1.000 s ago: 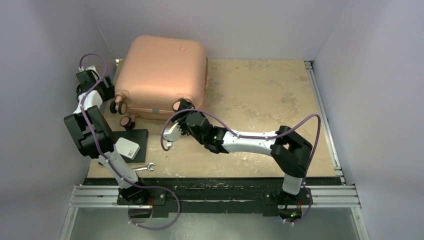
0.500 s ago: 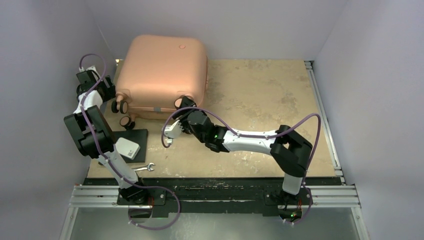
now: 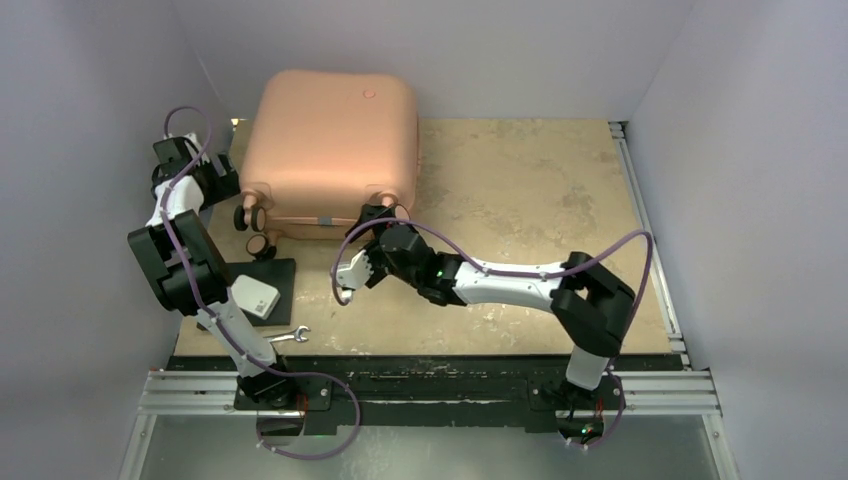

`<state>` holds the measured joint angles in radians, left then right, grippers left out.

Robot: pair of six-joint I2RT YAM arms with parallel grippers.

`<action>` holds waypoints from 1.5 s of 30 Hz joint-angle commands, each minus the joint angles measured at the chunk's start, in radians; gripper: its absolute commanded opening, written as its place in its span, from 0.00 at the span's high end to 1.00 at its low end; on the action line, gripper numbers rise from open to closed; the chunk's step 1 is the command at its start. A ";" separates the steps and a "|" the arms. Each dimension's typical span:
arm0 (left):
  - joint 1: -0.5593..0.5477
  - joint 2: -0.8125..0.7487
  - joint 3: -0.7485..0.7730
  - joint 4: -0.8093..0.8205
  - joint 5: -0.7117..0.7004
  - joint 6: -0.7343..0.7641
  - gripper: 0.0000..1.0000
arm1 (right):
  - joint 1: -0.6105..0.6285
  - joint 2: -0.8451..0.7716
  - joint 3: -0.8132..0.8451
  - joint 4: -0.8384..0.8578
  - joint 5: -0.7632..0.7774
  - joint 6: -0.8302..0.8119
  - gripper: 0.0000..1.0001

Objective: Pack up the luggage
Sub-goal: Move the luggage to the center of the board.

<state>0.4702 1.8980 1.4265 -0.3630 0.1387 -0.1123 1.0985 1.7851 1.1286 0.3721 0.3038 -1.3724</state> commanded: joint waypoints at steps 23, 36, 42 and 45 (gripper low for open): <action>-0.069 0.254 0.452 -0.033 0.039 -0.067 0.01 | -0.476 -0.546 -0.086 -0.277 -0.846 0.652 0.01; -0.157 0.385 0.491 -0.071 0.148 -0.052 0.01 | -0.641 -0.517 -0.203 -0.001 -0.727 0.886 0.01; -0.212 0.381 0.438 -0.078 0.192 -0.026 0.03 | -0.686 -0.524 -0.233 0.031 -0.719 0.912 0.01; -0.250 0.360 0.387 -0.070 0.198 -0.012 0.03 | -0.701 -0.521 -0.241 0.046 -0.708 0.924 0.01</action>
<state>0.3733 2.2482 1.8908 -0.3870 0.2184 -0.1501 0.4175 1.2755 0.9012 0.3408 -0.4347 -0.4931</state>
